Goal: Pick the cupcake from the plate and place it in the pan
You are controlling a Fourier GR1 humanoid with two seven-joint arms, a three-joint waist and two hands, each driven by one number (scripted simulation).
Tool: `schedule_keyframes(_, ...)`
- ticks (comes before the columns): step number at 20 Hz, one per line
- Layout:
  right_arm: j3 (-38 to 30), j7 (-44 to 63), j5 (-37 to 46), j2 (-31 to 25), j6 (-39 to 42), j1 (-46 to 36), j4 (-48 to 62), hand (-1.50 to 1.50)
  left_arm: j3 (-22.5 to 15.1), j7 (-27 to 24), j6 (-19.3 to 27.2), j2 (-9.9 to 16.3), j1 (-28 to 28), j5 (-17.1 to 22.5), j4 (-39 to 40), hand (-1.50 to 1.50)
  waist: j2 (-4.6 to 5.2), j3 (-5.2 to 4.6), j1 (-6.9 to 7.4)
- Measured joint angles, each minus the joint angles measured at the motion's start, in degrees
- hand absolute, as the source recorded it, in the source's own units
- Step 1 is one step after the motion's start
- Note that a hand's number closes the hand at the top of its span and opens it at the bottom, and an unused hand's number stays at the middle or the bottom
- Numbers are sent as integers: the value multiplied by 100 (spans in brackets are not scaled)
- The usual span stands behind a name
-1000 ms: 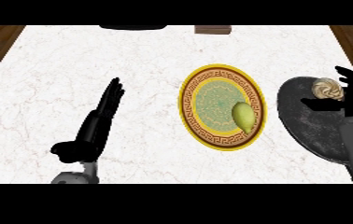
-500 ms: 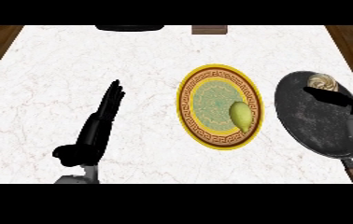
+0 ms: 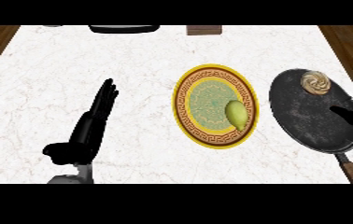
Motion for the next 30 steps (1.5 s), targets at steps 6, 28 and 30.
schedule_keyframes(6,-133,-19,-777,215,1057,1364,-1514,-150,-56,-213,29,-74,144,-96,63,0,8,-1,9)
schedule_keyframes(28,-321,-330,-489,1137,1763,3256,-3462,-150,4,146,-100,-181,22,-183,-133,0,36,3,105)
schedule_keyframes(30,-381,-338,-460,1185,1820,3398,-3613,-150,41,53,-94,-200,-30,-209,1,0,37,3,101)
